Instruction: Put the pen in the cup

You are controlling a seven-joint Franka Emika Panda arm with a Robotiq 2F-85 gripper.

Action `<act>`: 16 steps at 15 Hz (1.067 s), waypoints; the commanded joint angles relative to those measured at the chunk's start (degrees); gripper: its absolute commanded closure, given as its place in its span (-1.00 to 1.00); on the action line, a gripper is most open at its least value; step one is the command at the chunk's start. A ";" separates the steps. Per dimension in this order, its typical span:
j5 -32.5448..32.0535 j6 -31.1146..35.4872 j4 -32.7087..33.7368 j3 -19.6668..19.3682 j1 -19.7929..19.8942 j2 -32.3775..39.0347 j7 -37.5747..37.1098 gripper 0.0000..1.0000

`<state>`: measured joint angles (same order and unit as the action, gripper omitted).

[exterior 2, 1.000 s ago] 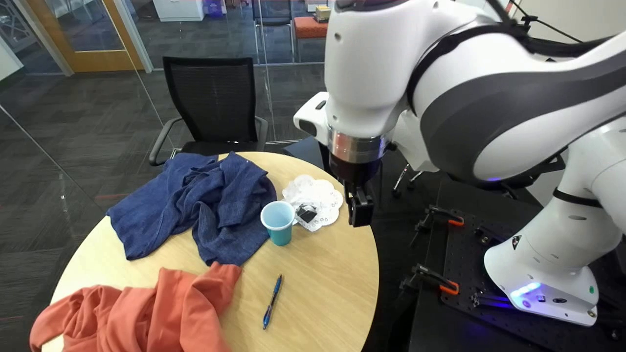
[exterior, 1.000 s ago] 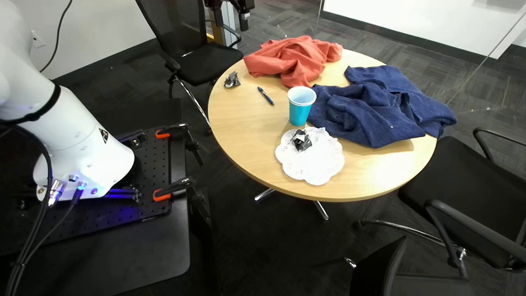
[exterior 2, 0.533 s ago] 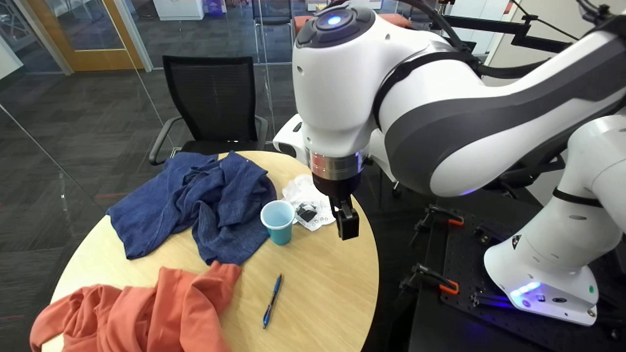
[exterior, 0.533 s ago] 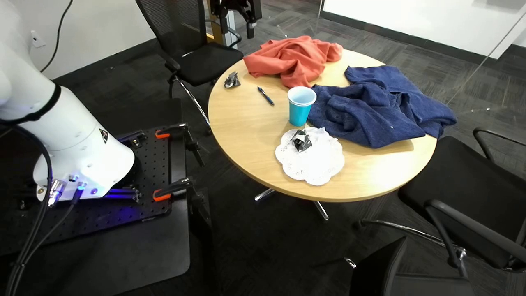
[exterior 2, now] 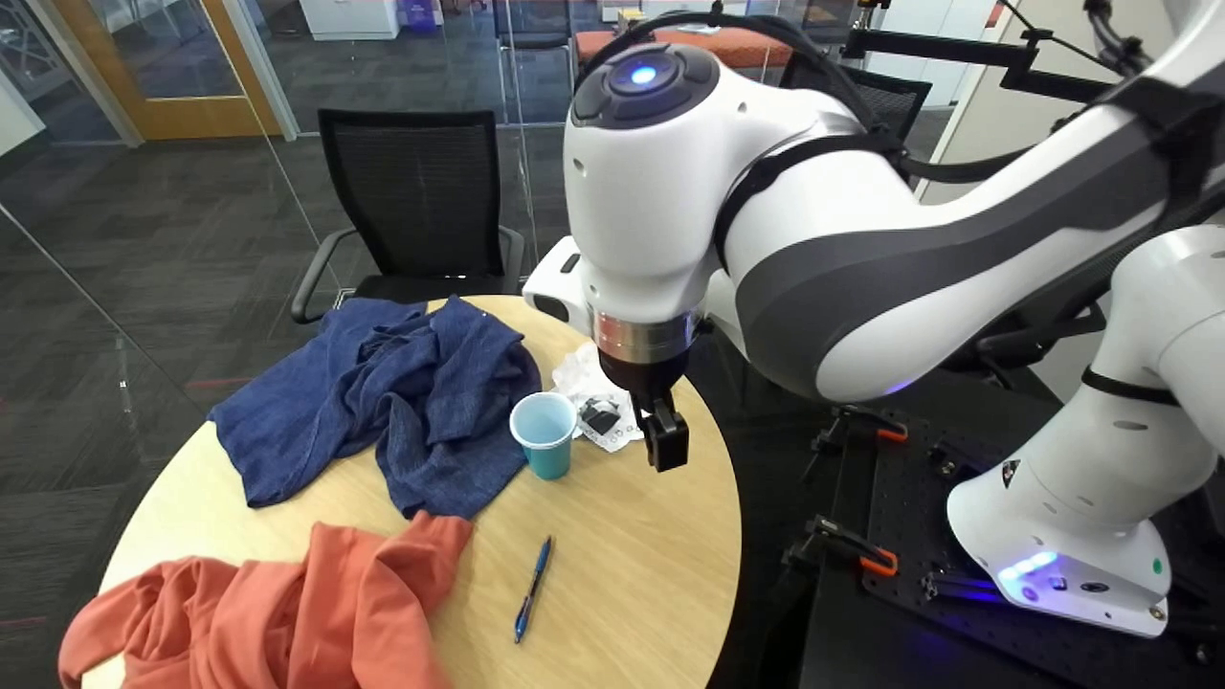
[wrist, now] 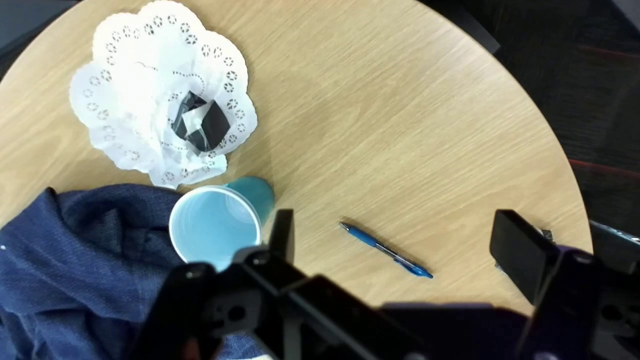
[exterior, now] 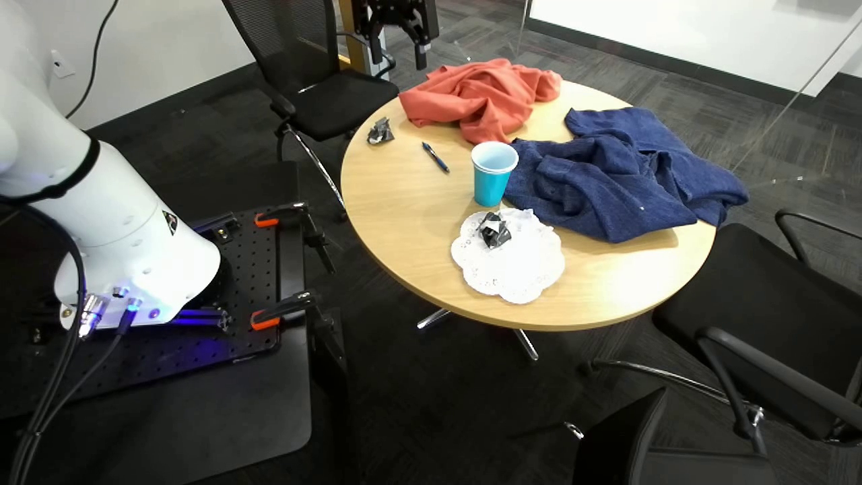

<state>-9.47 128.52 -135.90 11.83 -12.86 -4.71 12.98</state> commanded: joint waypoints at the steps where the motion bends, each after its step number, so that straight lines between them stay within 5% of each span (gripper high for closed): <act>1: -0.20 6.22 1.32 -0.77 0.61 5.32 8.04 -1.00; 13: 0.19 12.16 6.69 2.76 1.75 16.79 46.07 -1.00; 15: 2.04 15.16 6.83 3.61 2.06 17.28 50.21 -1.00; 16: 0.31 13.06 6.08 2.67 1.19 16.63 45.96 -1.00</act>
<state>-8.96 141.80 -129.89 13.98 -12.21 11.91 59.21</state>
